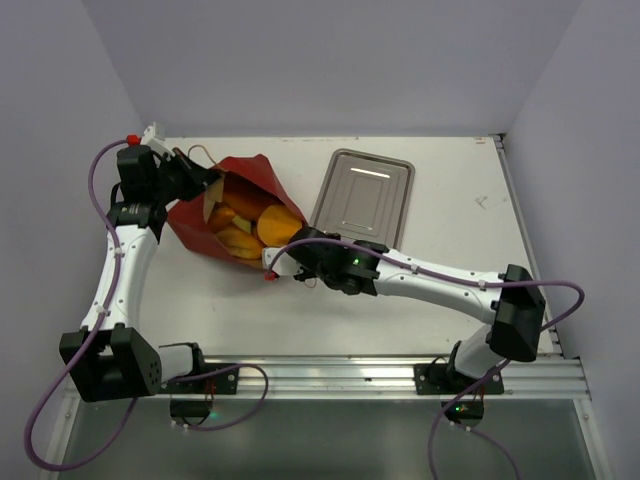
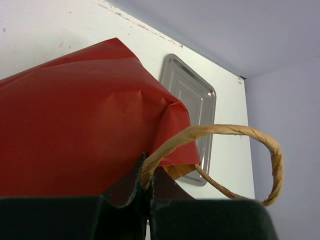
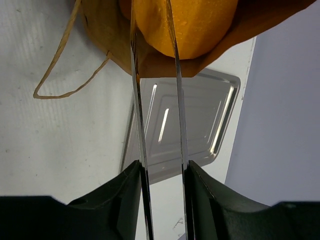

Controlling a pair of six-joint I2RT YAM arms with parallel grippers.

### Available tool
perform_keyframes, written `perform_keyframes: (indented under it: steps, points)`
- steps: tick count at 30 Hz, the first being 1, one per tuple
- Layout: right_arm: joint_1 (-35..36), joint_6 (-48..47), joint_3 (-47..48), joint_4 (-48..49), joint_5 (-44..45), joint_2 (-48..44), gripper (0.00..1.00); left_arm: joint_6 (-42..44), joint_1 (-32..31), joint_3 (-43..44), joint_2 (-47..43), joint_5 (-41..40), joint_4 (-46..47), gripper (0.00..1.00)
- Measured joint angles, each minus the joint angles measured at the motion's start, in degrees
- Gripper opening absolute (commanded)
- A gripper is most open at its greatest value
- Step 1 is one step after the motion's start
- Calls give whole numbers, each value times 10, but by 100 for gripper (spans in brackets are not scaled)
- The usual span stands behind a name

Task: Take the fake bread out of the paper bag

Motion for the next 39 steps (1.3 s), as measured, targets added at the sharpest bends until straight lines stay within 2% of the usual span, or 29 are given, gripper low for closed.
perform_keyframes:
  steps: [11,28,39]
  points:
    - [0,-10,-22,19,7,-17,45,-8,0,0,0,3,0,0]
    - [0,1,-20,-3,-47,-56,45,-8,0,0,-1,7,0,0]
    - [0,-11,-53,21,-32,-53,46,-17,0,0,-1,11,0,0]
